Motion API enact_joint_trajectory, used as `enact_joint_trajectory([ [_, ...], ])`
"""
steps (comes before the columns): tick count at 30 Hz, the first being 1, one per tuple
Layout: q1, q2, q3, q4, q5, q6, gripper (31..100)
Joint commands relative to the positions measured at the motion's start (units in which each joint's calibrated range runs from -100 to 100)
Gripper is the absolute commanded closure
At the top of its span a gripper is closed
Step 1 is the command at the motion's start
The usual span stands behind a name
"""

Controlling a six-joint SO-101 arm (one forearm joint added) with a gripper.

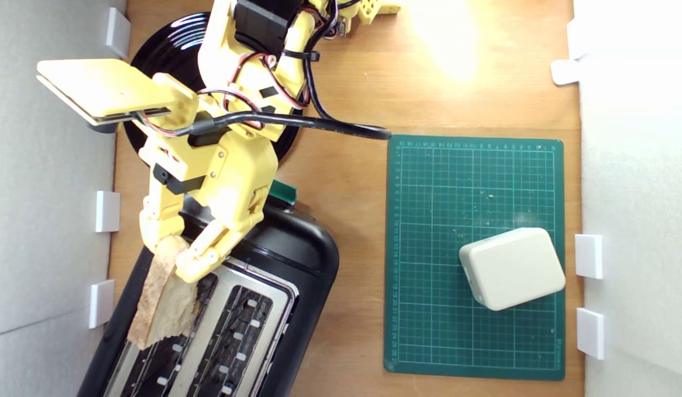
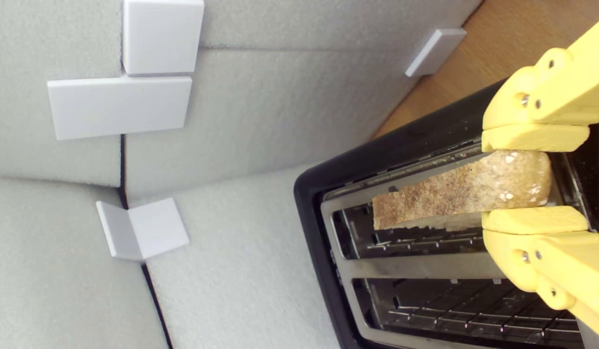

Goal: Pick bread and place in toaster

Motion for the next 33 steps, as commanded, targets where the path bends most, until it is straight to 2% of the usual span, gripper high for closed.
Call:
enact_joint_trajectory([
  [1, -0.9, 2.4, 0.3, -0.3, 2.9, 0.1, 79.1],
  [6, -0.9, 2.5, 0.3, -0.2, 2.9, 0.2, 77.7],
  [11, -0.9, 2.4, 0.4, -0.2, 2.9, 0.3, 66.7],
  [14, -1.6, 2.2, 0.5, -0.2, 2.9, 1.0, 63.7],
  [33, -2.8, 0.9, 0.5, -1.0, 3.0, 1.2, 63.4],
])
